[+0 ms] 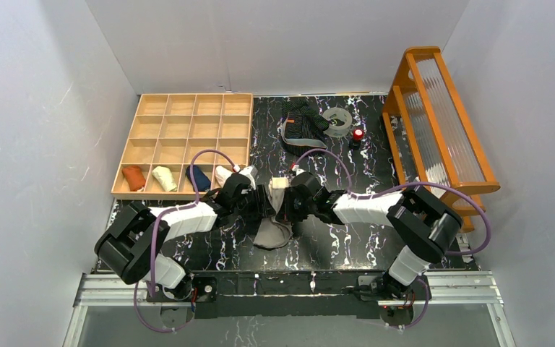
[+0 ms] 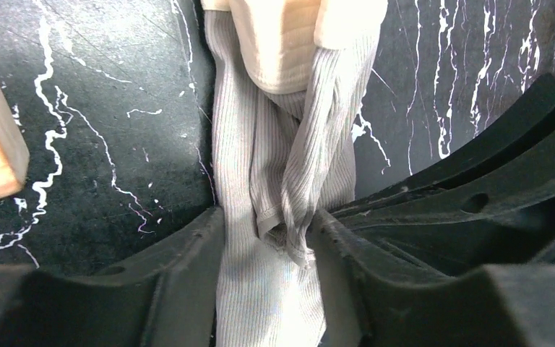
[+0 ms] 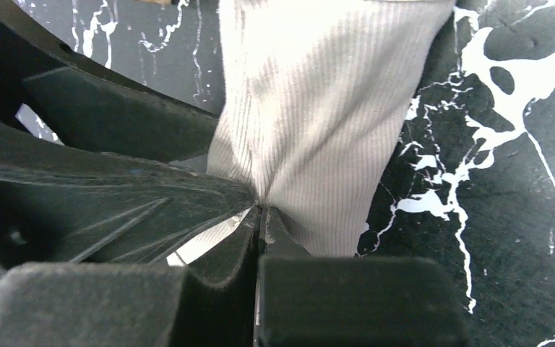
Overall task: Roll the underwear
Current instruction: Fold the underwear at the center of the board.
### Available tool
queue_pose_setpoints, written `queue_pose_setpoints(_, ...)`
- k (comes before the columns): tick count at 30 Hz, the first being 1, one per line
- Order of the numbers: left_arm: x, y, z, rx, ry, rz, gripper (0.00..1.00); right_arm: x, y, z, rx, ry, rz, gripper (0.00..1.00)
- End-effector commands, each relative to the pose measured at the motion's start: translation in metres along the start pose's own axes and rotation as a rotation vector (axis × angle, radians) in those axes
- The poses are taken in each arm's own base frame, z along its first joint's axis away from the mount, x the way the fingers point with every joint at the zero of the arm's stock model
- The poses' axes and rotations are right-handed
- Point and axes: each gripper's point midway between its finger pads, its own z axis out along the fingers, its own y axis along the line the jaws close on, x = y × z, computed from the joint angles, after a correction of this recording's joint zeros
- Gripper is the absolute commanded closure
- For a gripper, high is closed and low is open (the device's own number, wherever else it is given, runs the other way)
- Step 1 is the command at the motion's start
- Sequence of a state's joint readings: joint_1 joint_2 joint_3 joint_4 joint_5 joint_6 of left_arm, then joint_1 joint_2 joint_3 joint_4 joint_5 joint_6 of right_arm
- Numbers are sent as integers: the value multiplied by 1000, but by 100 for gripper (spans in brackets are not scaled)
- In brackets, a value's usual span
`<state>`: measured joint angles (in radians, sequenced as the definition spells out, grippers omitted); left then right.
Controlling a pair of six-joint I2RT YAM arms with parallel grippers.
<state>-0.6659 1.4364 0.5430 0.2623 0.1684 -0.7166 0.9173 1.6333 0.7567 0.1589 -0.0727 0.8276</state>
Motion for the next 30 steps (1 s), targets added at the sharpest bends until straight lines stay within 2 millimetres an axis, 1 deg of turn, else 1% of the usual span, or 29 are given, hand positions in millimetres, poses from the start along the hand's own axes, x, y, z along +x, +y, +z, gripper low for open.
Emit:
queue_pose_setpoints(1,11,8,1,-33,8,15,59,-15,29,-12,-119,-47,-33,92)
queue_pose_setpoints(5,13,8,1,-28,8,38,70,-17,43,-15,-177,-34,-58,90)
queue_pose_setpoints(7,12,10,1,-37,6,49,76,-17,44,-16,-179,-28,-66,89)
queue_pose_setpoints(10,10,10,0,-41,3,78,84,-22,43,-24,-160,-48,-94,87)
queue_pose_setpoints(11,9,9,-1,-39,1,84,86,-26,43,-28,-152,-70,-112,87)
queue_pose_setpoints(13,7,5,-2,-18,-3,120,90,-41,33,-37,-83,-129,-128,84)
queue_pose_setpoints(15,6,-1,-2,18,3,152,92,-59,20,-48,-25,-152,-119,82)
queue_pose_setpoints(17,8,-11,-2,66,24,185,95,-82,12,-59,-14,-188,-101,81)
queue_pose_setpoints(18,9,-15,-1,88,35,200,96,-88,7,-64,-9,-187,-95,81)
queue_pose_setpoints(21,13,-31,3,152,77,258,98,-104,8,-70,-53,-170,-125,80)
queue_pose_setpoints(23,15,-43,7,196,111,302,99,-107,15,-69,-87,-139,-169,79)
queue_pose_setpoints(27,19,-63,14,249,171,387,100,-107,14,-61,-94,-89,-176,80)
queue_pose_setpoints(30,22,-67,16,263,203,415,100,-102,13,-55,-113,-52,-187,80)
